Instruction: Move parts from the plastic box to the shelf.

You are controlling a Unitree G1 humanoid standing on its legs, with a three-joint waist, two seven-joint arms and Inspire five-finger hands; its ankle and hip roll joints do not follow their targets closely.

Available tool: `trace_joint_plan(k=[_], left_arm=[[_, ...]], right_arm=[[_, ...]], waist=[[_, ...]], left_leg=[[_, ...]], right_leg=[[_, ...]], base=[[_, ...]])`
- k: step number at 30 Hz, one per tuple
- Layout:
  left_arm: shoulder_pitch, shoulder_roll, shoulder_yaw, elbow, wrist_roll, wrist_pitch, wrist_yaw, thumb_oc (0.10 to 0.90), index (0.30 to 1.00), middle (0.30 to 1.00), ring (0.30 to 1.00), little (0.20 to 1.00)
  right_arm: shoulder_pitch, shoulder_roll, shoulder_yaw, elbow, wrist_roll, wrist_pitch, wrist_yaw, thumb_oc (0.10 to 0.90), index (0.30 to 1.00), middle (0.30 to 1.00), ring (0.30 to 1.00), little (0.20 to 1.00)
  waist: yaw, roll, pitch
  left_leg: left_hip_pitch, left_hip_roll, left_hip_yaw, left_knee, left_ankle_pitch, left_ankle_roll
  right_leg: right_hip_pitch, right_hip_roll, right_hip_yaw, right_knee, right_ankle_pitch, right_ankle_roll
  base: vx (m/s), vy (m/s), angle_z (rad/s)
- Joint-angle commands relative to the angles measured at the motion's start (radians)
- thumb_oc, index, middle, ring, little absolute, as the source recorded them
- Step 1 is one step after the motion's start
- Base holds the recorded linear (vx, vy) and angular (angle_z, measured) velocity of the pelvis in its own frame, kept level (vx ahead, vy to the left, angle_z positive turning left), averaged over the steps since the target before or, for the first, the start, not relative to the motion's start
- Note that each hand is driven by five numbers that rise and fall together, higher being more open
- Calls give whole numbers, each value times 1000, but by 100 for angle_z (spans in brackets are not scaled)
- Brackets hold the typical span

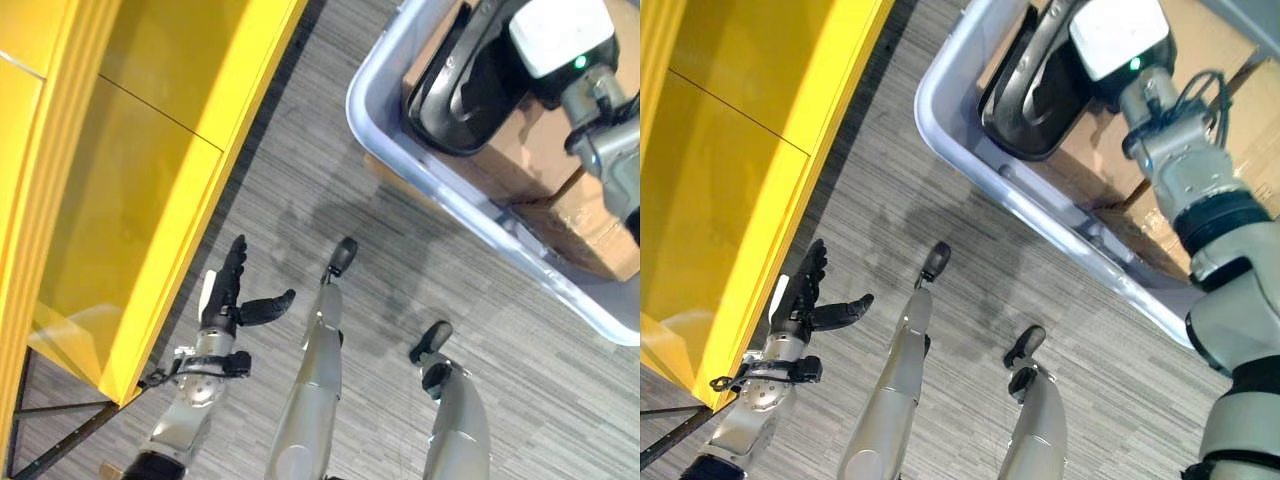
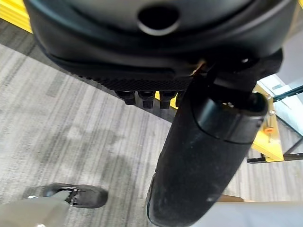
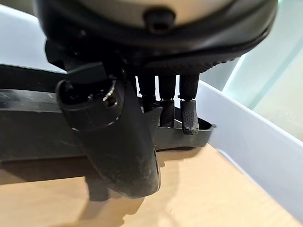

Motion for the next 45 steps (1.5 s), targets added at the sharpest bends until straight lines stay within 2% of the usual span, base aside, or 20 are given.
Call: trace_joint_plan(k=[1,2,7,11,13,17,18,22,25,26,28,29,30,32,37,38,41,45], left_arm=[[-62,26,11,-16,11,-61,15,900,1000,1000,1000,1000],[-66,26,11,-17,12,-60,12,900,1000,1000,1000,1000],[-69,32,8,-9,17,-56,-1,900,1000,1000,1000,1000],[-67,41,1,-15,11,-42,-47,900,1000,1000,1000,1000],[-54,46,5,-8,-18,-40,-79,900,1000,1000,1000,1000],[-42,61,15,-22,-31,-39,-101,900,1000,1000,1000,1000],[-27,70,27,-33,-29,-36,-113,900,1000,1000,1000,1000],[-3,73,82,-64,28,-40,-92,900,1000,1000,1000,1000],[14,87,107,-105,119,-46,-75,900,1000,1000,1000,1000],[14,90,104,-108,121,-44,-74,900,1000,1000,1000,1000],[23,108,127,-133,209,-52,-58,900,1000,1000,1000,1000],[28,111,126,-137,213,-50,-56,900,1000,1000,1000,1000],[39,111,144,-155,253,-59,-40,900,1000,1000,1000,1000],[57,104,171,-180,285,-61,-16,900,1000,1000,1000,1000],[82,112,200,-209,332,-59,1,900,1000,1000,1000,1000],[84,120,212,-226,370,-61,17,900,1000,1000,1000,1000],[81,127,211,-227,388,-60,26,900,1000,1000,1000,1000],[35,147,204,-238,466,-68,76,900,1000,1000,1000,1000]], right_arm=[[121,-47,110,71,-1,-45,84,400,300,300,300,300],[136,-47,103,76,-7,-45,87,400,300,300,300,300],[204,-47,54,73,-11,-49,84,400,300,300,300,300],[264,-76,-10,27,2,-48,78,400,300,300,300,300],[302,-121,-35,-64,4,-54,82,400,300,300,300,300],[351,-166,-84,-176,16,-66,90,400,300,300,300,300],[373,-198,-115,-235,21,-71,90,400,300,300,300,300],[473,-230,-249,-372,70,-90,75,400,300,300,300,300],[555,-212,-370,-470,118,-105,60,400,300,300,300,300],[570,-215,-385,-479,117,-103,64,400,300,300,300,300],[612,-202,-444,-546,132,-125,52,400,300,300,300,300],[624,-202,-455,-554,131,-124,55,400,300,300,300,300],[651,-198,-494,-625,132,-141,51,400,300,300,300,300],[694,-138,-572,-716,165,-159,39,400,300,300,300,300],[771,-58,-657,-796,214,-183,46,400,300,300,300,300],[820,13,-701,-841,256,-204,54,400,300,300,300,300],[840,37,-718,-855,274,-208,58,400,300,300,300,300],[865,111,-722,-885,344,-234,70,400,300,300,300,300]], waist=[[-8,-17,94],[-5,-13,94],[-7,-23,94],[-18,-51,90],[-40,-79,34],[-61,-96,-15],[-73,-111,-52],[-102,-145,-140],[-120,-162,-205],[-115,-166,-204],[-136,-171,-263],[-130,-175,-262],[-144,-176,-299],[-155,-172,-340],[-161,-173,-371],[-170,-167,-386],[-171,-167,-392],[-185,-161,-420]], left_leg=[[167,15,34,-114,-44,33],[157,12,33,-114,-17,35],[225,18,44,-114,-20,34],[375,42,75,-98,-50,47],[445,56,89,-96,-69,46],[496,66,96,-100,-78,44],[531,73,104,-103,-89,43],[608,92,127,-112,-126,40],[661,99,156,-114,-157,44],[659,96,157,-114,-152,46],[697,101,174,-114,-174,53],[702,102,179,-114,-177,53],[730,106,194,-114,-192,60],[766,110,208,-114,-211,70],[801,115,225,-114,-228,77],[825,116,234,-114,-230,82],[832,115,236,-114,-232,83],[848,115,236,-114,-240,83]], right_leg=[[170,53,-55,-321,186,6],[168,53,-68,-328,215,-2],[246,61,-72,-356,225,-2],[411,71,-56,-410,245,1],[493,79,-57,-447,251,4],[552,79,-64,-478,258,9],[590,79,-67,-500,261,12],[657,89,-60,-543,266,22],[696,100,-36,-567,272,27],[695,98,-35,-569,279,27],[718,106,-4,-587,283,32],[721,107,0,-591,284,32],[729,108,21,-595,285,34],[739,112,54,-586,279,33],[751,113,75,-566,264,33],[763,111,85,-555,262,34],[769,110,86,-554,260,35],[783,103,88,-548,254,39]], base=[[-144,34,1],[-132,42,0],[-77,16,-3],[-77,42,-16],[23,20,-15],[50,19,-14],[82,19,-12],[95,17,-9],[90,38,-9],[63,52,-20],[70,79,-24],[75,114,-25],[43,94,-25],[55,118,-34],[29,67,-29],[40,53,-19],[12,45,-9],[4,40,-2]])
